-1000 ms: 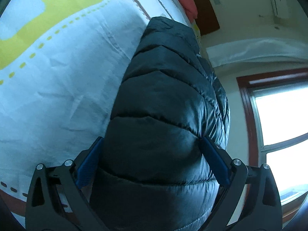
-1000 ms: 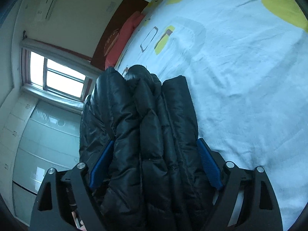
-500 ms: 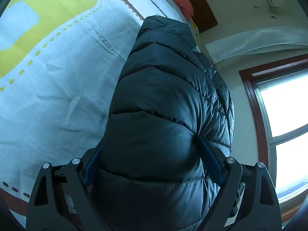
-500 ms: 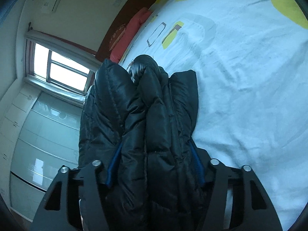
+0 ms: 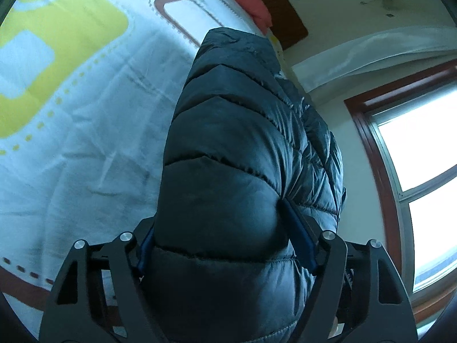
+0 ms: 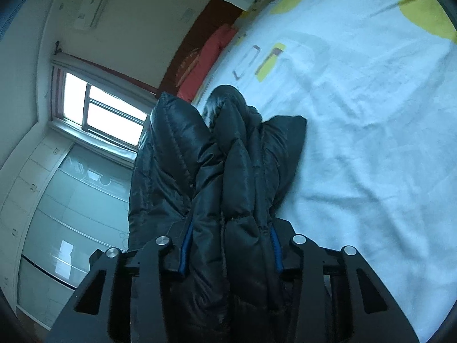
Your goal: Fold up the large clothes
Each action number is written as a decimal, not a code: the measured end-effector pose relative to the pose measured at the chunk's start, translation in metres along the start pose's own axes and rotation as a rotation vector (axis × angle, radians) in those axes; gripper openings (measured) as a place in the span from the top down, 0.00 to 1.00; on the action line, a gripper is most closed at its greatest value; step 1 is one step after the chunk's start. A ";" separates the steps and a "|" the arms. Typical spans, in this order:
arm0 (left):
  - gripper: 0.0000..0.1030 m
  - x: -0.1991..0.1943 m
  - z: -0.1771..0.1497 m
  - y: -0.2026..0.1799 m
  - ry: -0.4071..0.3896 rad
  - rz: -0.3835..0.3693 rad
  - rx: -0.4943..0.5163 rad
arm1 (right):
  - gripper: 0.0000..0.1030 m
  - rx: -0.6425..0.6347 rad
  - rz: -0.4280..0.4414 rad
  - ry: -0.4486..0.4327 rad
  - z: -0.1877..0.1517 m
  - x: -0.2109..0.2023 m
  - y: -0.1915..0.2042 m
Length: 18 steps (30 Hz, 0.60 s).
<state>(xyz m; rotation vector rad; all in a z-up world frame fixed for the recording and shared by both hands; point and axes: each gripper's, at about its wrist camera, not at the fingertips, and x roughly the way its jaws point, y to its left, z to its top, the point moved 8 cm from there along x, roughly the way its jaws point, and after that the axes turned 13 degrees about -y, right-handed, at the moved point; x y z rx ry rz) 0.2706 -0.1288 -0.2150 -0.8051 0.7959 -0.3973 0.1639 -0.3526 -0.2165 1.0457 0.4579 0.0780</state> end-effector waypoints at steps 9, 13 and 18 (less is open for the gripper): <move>0.27 -0.042 0.079 0.006 -0.125 -0.003 0.067 | 0.62 0.019 0.159 0.039 -0.012 0.076 0.071; 0.27 -0.053 0.127 0.019 -0.175 0.018 0.075 | 0.63 0.028 0.213 0.064 -0.016 0.125 0.103; 0.27 -0.041 0.174 0.055 -0.186 0.056 0.054 | 0.63 0.049 0.205 0.111 -0.025 0.182 0.111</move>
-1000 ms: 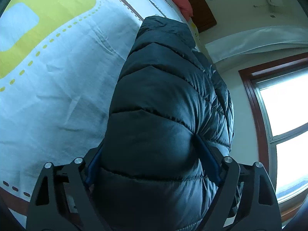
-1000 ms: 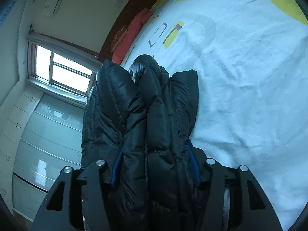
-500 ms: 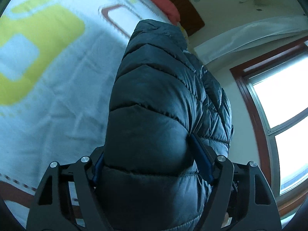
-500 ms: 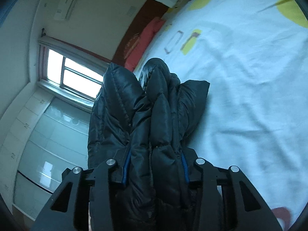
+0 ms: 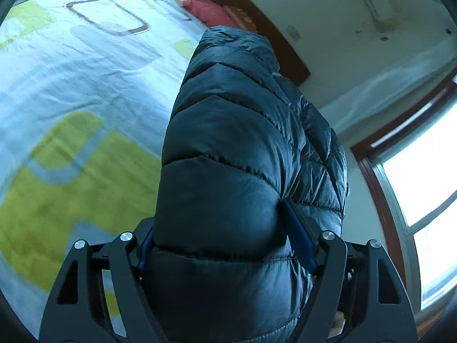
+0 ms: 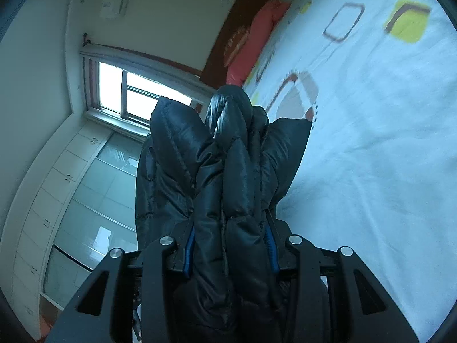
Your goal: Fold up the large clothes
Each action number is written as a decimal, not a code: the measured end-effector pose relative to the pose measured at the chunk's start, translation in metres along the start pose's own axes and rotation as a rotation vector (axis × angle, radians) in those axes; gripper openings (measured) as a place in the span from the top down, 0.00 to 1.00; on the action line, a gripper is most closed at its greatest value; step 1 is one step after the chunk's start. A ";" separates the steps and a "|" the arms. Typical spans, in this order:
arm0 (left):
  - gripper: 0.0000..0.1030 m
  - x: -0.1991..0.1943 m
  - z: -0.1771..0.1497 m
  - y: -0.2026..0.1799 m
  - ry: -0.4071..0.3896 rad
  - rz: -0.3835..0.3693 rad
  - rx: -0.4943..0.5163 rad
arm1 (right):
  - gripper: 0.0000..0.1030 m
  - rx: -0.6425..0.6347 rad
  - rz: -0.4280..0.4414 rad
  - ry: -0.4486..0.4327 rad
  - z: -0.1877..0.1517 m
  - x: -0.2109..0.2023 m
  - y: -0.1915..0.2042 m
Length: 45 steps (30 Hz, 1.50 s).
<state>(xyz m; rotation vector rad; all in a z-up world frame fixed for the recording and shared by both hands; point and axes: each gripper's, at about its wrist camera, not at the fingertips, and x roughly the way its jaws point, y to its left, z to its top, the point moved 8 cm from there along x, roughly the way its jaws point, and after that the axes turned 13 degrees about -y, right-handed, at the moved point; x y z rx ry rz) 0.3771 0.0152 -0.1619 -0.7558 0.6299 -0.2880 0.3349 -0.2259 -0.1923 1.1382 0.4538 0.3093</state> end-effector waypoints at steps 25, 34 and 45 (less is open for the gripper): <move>0.10 -0.038 -0.020 0.106 0.084 0.026 -0.060 | 0.26 -0.051 -0.197 0.079 -0.028 -0.042 -0.033; 0.16 -0.054 -0.050 0.101 0.106 -0.009 -0.092 | 0.22 0.067 -0.126 0.069 -0.044 -0.054 -0.026; 0.30 -0.043 -0.053 0.081 0.079 0.061 -0.066 | 0.48 0.007 -0.187 0.095 -0.060 -0.054 -0.027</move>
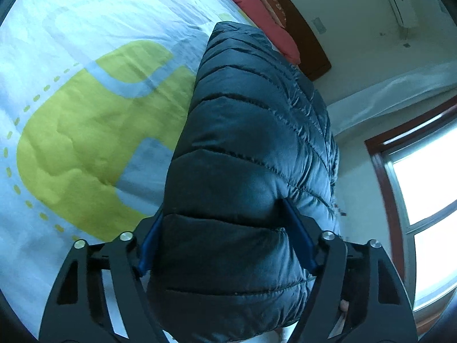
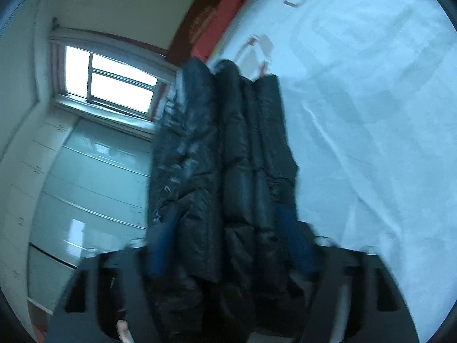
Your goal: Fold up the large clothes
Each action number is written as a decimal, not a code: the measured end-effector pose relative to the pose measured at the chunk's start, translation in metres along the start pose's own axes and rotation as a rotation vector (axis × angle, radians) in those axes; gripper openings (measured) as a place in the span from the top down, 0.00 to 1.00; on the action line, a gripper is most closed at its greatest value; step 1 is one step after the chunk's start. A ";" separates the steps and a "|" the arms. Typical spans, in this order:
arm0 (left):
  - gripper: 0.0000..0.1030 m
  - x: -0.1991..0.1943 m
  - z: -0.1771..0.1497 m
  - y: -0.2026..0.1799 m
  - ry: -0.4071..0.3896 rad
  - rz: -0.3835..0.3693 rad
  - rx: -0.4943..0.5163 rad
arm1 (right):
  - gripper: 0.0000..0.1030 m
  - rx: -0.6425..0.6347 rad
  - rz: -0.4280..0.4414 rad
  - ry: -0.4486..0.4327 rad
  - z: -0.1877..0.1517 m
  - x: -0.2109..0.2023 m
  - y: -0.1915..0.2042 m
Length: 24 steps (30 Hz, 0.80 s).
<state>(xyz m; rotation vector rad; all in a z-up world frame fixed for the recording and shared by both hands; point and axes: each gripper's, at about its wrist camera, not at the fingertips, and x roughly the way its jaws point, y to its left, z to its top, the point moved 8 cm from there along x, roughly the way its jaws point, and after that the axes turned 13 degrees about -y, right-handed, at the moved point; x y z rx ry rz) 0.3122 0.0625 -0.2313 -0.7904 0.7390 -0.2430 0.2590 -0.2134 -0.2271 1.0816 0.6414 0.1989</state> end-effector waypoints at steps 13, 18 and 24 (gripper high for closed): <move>0.34 0.001 -0.002 0.003 -0.049 0.042 0.006 | 0.49 0.052 0.011 -0.042 -0.003 -0.003 -0.007; 0.29 -0.014 -0.007 -0.001 -0.076 0.090 0.033 | 0.41 0.056 -0.019 -0.067 -0.005 -0.017 -0.006; 0.24 -0.040 -0.019 -0.010 -0.103 0.152 0.140 | 0.39 0.075 -0.053 -0.051 -0.021 -0.041 -0.011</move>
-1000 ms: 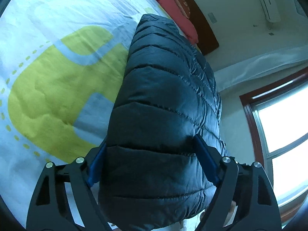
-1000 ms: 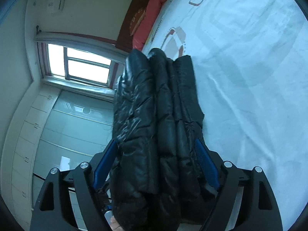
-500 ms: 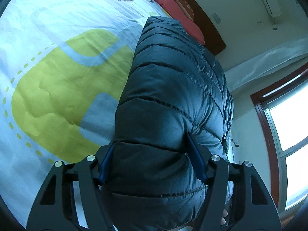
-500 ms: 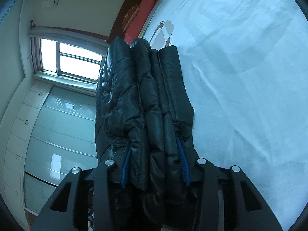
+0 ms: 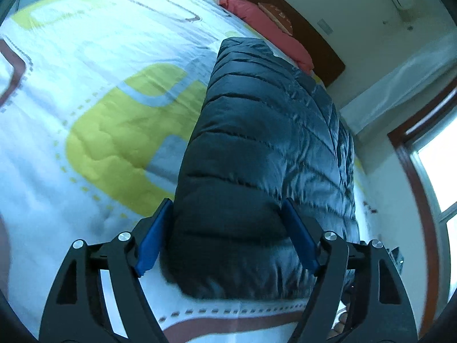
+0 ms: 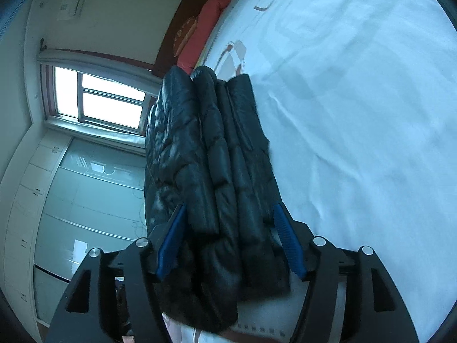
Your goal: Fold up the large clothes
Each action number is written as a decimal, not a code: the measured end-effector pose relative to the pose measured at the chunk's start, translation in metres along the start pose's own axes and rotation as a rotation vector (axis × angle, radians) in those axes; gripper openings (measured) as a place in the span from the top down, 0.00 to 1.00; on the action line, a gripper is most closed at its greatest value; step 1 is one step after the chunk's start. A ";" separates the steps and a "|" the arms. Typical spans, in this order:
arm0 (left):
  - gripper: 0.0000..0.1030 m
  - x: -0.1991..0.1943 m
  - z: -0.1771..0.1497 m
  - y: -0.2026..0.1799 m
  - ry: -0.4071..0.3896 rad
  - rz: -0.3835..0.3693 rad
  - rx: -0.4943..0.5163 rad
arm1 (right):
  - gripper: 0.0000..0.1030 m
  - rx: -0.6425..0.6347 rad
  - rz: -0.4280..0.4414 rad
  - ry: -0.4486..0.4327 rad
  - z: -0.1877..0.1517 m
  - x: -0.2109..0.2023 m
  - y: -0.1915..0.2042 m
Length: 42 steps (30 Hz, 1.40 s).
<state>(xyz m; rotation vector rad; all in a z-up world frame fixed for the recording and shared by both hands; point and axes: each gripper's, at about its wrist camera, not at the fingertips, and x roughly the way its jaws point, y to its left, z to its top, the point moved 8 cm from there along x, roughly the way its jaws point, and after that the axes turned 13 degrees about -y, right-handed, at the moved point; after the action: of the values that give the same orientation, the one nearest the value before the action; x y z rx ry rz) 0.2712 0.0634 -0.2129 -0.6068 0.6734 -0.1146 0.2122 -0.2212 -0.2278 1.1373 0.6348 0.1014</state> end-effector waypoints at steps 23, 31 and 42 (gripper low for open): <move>0.02 -0.168 -0.009 -0.056 -0.309 0.205 0.453 | 0.24 -0.694 -0.280 -0.260 -0.062 -0.130 0.113; 0.02 -0.212 0.004 -0.072 -0.409 0.233 0.479 | 0.21 -0.813 -0.255 -0.333 -0.078 -0.150 0.157; 0.02 -0.224 0.001 -0.081 -0.427 0.228 0.501 | 0.21 -0.865 -0.257 -0.369 -0.089 -0.159 0.170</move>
<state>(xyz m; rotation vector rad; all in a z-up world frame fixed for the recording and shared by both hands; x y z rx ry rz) 0.1037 0.0624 -0.0430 -0.0604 0.2749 0.0597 0.0764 -0.1367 -0.0375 0.2199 0.3335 -0.0552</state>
